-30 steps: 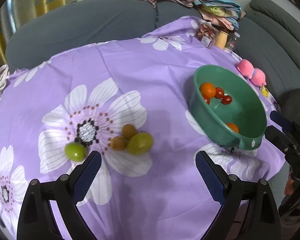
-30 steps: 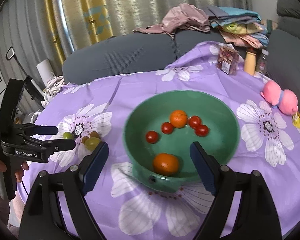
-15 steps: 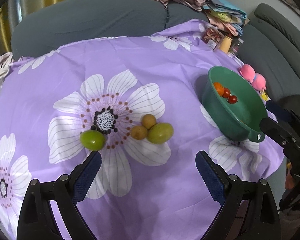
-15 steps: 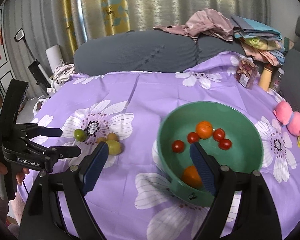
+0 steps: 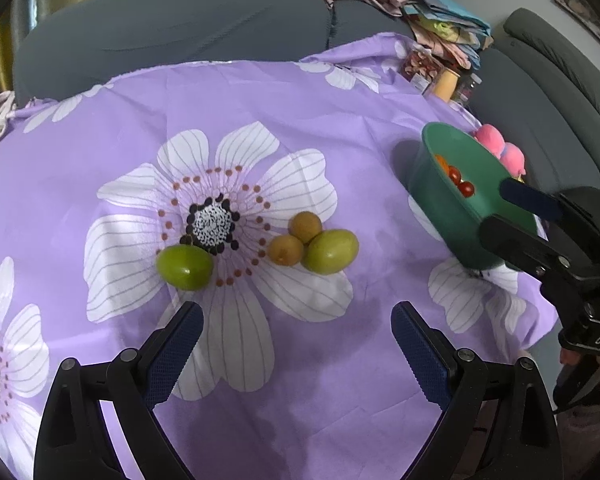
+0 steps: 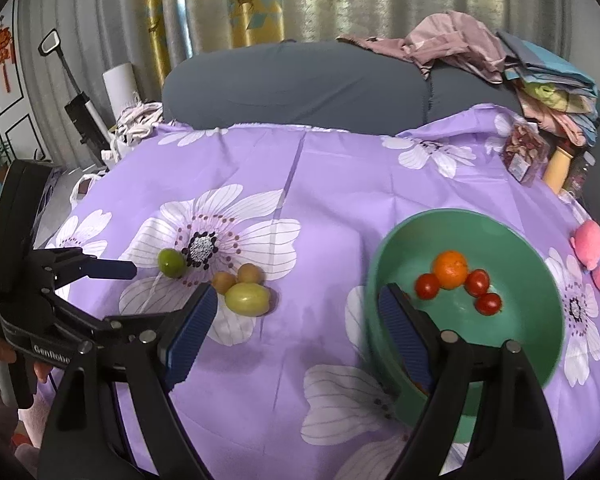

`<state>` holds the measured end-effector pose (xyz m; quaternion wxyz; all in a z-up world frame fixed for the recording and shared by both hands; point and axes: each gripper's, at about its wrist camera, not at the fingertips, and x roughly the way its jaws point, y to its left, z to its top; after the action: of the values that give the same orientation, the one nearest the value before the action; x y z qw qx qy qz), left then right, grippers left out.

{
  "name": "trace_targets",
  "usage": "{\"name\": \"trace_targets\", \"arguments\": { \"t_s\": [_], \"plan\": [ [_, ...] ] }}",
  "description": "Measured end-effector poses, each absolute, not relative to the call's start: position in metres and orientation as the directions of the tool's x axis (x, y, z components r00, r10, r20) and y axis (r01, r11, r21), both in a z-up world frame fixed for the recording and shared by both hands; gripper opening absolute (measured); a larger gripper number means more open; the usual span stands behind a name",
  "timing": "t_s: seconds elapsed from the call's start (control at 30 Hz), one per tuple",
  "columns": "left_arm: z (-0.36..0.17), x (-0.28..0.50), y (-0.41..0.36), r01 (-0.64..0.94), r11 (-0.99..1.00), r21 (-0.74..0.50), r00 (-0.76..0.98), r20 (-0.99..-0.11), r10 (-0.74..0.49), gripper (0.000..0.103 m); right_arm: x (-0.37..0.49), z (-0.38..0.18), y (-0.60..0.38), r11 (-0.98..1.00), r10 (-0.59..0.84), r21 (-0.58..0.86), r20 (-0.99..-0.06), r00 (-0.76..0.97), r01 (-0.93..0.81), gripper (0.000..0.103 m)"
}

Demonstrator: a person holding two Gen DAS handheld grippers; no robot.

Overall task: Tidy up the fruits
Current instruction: 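Withdraw both grippers from the bowl toward the small yellow fruits, then grasp a small yellow fruit with the left gripper while the right grasps another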

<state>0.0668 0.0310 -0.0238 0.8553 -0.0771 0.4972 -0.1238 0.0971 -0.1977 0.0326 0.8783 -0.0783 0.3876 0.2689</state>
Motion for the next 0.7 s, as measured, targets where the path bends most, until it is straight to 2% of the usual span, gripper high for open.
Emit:
{"name": "trace_targets", "arguments": {
  "t_s": [0.23,0.3,0.47,0.57,0.7],
  "plan": [
    [-0.035,0.069,0.045,0.128,0.953,-0.275,0.474,-0.827,-0.302,0.095,0.105,0.018,-0.170,0.803,0.443,0.096,-0.757,0.481,-0.588,0.079],
    [-0.036,0.071,0.047,0.140,0.951,-0.276,0.474,-0.824,-0.309,0.088,0.110,0.012,-0.160,0.790,0.447,0.099,-0.769,0.457,-0.605,0.072],
    [-0.038,0.079,0.043,0.182,0.950,-0.255,0.477,-0.822,-0.312,0.086,0.133,-0.002,-0.139,0.775,0.435,0.115,-0.809,0.394,-0.621,0.059],
    [-0.042,0.087,0.039,0.213,0.945,-0.248,0.465,-0.825,-0.321,0.068,0.146,-0.018,-0.126,0.771,0.405,0.102,-0.841,0.359,-0.629,0.050],
    [-0.052,0.098,0.038,0.230,0.944,-0.238,0.443,-0.838,-0.319,0.066,0.162,-0.038,-0.116,0.782,0.351,0.086,-0.879,0.323,-0.617,0.047]
  ]
}}
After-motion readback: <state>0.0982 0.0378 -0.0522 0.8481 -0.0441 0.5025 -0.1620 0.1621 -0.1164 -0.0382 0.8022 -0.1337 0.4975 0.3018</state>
